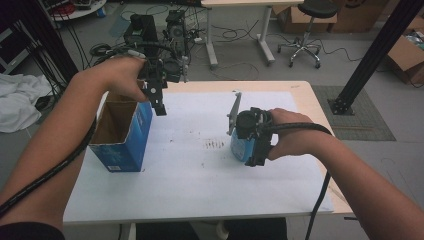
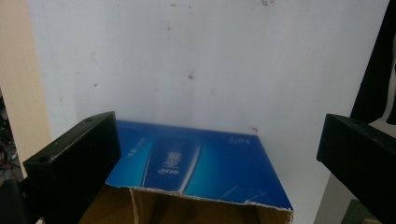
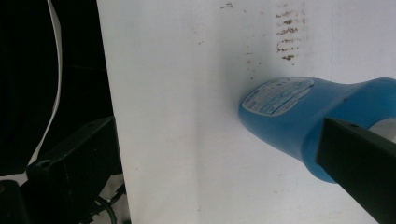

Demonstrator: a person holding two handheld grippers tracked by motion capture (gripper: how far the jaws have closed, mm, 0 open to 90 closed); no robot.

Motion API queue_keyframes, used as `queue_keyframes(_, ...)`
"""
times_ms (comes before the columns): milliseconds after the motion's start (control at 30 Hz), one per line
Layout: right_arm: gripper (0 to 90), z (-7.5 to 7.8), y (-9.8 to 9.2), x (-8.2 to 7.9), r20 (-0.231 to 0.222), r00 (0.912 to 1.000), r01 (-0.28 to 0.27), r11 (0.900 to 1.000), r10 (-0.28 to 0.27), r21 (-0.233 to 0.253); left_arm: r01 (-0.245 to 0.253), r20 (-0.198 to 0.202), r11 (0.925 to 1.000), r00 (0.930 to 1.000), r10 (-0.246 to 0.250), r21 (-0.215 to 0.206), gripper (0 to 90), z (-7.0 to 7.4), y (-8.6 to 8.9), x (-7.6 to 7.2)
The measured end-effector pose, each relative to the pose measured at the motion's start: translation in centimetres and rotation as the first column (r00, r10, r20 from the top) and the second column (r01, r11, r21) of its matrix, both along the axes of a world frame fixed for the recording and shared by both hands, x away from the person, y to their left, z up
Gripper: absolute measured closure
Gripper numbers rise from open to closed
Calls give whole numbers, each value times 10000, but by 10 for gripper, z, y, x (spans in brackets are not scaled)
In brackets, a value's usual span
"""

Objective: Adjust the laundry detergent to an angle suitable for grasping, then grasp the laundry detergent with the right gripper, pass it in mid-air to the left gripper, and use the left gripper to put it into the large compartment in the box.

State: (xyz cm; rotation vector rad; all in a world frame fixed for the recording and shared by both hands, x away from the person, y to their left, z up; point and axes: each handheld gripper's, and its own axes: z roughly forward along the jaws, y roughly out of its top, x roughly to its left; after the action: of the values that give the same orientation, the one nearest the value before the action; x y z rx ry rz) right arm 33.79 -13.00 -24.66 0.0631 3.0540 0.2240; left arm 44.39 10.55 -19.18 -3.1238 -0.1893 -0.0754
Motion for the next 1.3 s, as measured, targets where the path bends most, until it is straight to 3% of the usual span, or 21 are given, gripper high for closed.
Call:
queue_keyframes(400,0,4,2,-3,94,10000,-29,9999,28,112,-28,41,10000,10000,28,-74,1,5,6,-10)
queue_keyframes(533,0,3,5,-5,71,9999,-92,9999,91,103,-55,62,10000,10000,55,75,1,5,7,-8)
queue_keyframes(900,0,4,3,-3,107,9999,10,9999,-11,136,38,71,10000,10000,-37,-81,1,6,4,-5)
queue_keyframes(1000,0,3,2,-2,99,10000,-11,9999,9,149,51,29,9999,10000,-52,111,1,4,2,-4)
queue_keyframes(1300,0,-1,2,-2,45,9999,125,9998,-126,166,137,-16,9999,9999,-137,-36,1,1,1,-4)
